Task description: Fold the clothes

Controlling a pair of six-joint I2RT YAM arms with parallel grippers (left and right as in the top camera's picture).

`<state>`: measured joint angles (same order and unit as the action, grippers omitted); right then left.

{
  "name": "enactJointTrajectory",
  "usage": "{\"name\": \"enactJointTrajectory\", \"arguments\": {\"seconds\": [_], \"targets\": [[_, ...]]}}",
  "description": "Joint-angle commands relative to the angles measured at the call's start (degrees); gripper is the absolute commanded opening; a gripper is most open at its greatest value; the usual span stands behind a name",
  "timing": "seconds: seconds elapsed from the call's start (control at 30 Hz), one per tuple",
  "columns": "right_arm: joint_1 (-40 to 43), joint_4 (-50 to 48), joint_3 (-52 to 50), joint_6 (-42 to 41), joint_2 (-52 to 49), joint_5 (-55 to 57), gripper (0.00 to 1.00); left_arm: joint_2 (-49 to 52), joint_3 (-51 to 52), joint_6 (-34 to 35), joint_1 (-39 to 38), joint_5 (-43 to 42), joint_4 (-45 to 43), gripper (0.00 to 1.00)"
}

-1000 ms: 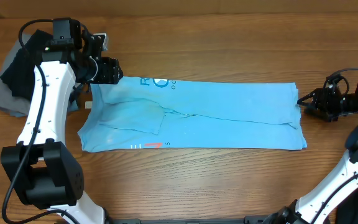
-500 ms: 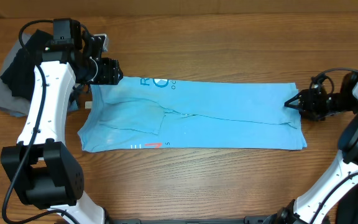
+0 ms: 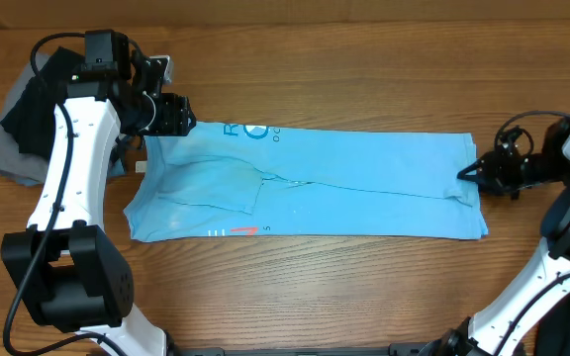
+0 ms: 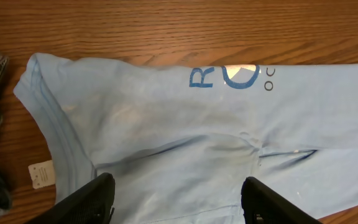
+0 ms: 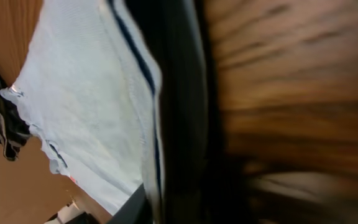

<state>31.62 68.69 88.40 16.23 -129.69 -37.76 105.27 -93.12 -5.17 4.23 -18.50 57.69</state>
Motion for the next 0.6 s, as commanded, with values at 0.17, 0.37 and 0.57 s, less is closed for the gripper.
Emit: {"name": "enactJointTrajectory", "arguments": {"seconds": [0.17, 0.37, 0.57], "targets": [[0.6, -1.1, -0.9, -6.2, 10.0, 10.5, 0.07, -1.7, -1.9, -1.7, 0.3, -1.1, 0.3, 0.67], [-1.0, -0.8, -0.9, -10.3, 16.3, 14.7, 0.04, -2.0, -3.9, -1.7, 0.3, -1.1, 1.3, 0.66], [-1.8, -1.2, -2.2, -10.3, 16.6, 15.5, 0.04, -2.1, -4.3, -1.7, 0.3, -1.1, 2.2, 0.66]]}}
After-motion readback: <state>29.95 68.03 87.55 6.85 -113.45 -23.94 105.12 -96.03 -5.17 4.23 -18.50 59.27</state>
